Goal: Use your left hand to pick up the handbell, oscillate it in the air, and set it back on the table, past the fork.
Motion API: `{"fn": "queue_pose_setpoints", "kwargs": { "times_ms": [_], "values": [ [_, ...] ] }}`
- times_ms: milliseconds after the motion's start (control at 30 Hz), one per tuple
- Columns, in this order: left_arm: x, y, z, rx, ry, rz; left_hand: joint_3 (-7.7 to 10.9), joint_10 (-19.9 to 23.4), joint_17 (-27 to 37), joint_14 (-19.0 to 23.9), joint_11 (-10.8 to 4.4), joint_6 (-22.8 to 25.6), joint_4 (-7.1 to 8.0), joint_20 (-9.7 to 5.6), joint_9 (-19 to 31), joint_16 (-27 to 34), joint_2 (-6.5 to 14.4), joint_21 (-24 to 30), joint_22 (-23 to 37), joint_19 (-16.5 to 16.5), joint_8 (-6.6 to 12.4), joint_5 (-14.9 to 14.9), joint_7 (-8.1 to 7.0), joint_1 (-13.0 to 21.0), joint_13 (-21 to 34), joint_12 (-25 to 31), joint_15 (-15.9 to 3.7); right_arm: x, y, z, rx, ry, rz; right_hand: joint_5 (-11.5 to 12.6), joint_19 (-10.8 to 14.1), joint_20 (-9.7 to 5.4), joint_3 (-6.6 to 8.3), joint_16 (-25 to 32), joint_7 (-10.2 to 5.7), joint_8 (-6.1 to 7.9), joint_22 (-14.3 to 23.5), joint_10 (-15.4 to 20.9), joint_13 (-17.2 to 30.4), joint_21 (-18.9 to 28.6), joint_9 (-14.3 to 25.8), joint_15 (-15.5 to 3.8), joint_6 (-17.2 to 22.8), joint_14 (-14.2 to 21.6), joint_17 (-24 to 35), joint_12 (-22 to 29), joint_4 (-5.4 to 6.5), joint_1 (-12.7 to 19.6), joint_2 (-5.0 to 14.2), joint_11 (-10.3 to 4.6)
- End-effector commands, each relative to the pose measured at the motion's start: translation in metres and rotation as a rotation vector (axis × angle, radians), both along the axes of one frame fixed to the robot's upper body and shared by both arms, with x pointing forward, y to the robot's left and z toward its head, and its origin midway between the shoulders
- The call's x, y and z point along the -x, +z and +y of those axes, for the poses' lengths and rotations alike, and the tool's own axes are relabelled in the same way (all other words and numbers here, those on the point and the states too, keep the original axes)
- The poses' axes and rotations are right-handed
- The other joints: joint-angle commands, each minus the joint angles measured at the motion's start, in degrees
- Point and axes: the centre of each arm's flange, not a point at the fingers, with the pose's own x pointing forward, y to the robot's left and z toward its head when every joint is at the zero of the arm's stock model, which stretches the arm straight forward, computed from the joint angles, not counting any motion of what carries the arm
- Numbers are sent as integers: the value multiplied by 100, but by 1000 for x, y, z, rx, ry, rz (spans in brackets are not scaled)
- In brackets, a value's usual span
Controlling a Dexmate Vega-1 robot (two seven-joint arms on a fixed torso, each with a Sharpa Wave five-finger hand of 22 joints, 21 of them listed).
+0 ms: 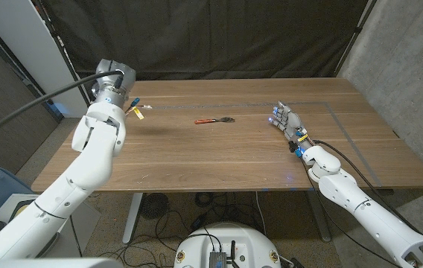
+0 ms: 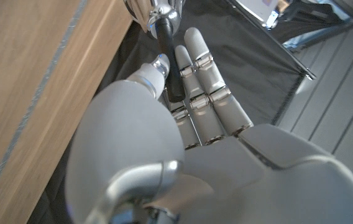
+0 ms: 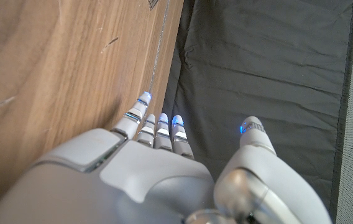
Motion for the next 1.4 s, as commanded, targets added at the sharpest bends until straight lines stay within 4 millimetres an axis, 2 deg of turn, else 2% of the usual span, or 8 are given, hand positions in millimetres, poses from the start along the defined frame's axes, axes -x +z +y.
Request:
{"fn": "queue_pose_setpoints", "kwargs": {
  "times_ms": [33,233,433,833,1033,1400],
  "values": [
    [-32,-16,-12,153,-373,178,36,49,17,564,-32,-27,1,16,12,6,41,41,15,-6,14,42,15,1,36,-10,-633,2,1,0,-2,-13,-3,4,64,7,-27,0,19,23,29,14,27,-6,22,3,34,7,21,-2,16,50,9,45],
    [-45,-21,-19,281,-725,215,45,76,15,579,7,-32,-10,28,25,12,41,55,15,-2,21,45,40,10,34,-22,-613,5,-1,-1,-11,-26,-4,4,62,4,-28,1,12,22,29,15,27,-7,22,-3,33,8,21,-1,16,51,11,43],
    [-56,-23,-29,408,-1055,176,55,90,18,593,55,-46,-24,46,47,20,44,67,16,-9,27,46,96,27,51,-28,-597,7,0,0,-10,-32,-13,5,69,9,-29,0,21,23,29,17,27,-5,22,1,37,9,20,-1,15,53,11,47],
    [-76,-18,-37,828,-1697,141,72,81,32,611,82,-51,-49,89,65,39,52,100,18,7,31,48,120,72,109,-33,-548,8,4,6,3,-30,-23,5,73,11,-31,1,22,23,29,20,26,-4,22,1,39,14,19,-1,12,59,12,48],
    [-76,-15,-31,943,-1883,49,70,77,43,616,107,-54,-50,93,85,50,47,116,18,2,38,47,138,81,146,-35,-538,7,6,6,5,-29,-18,5,72,7,-33,-2,23,23,29,21,26,-5,22,-8,41,8,20,0,13,58,13,50],
    [-69,-8,-5,1113,-2142,-266,67,84,60,575,84,-51,-45,113,78,46,47,119,16,-49,29,45,124,87,161,-55,-556,3,3,6,6,-28,-2,5,65,-10,-38,-3,12,22,29,13,26,-8,22,-15,40,5,20,-4,14,57,14,34]
  ]
}}
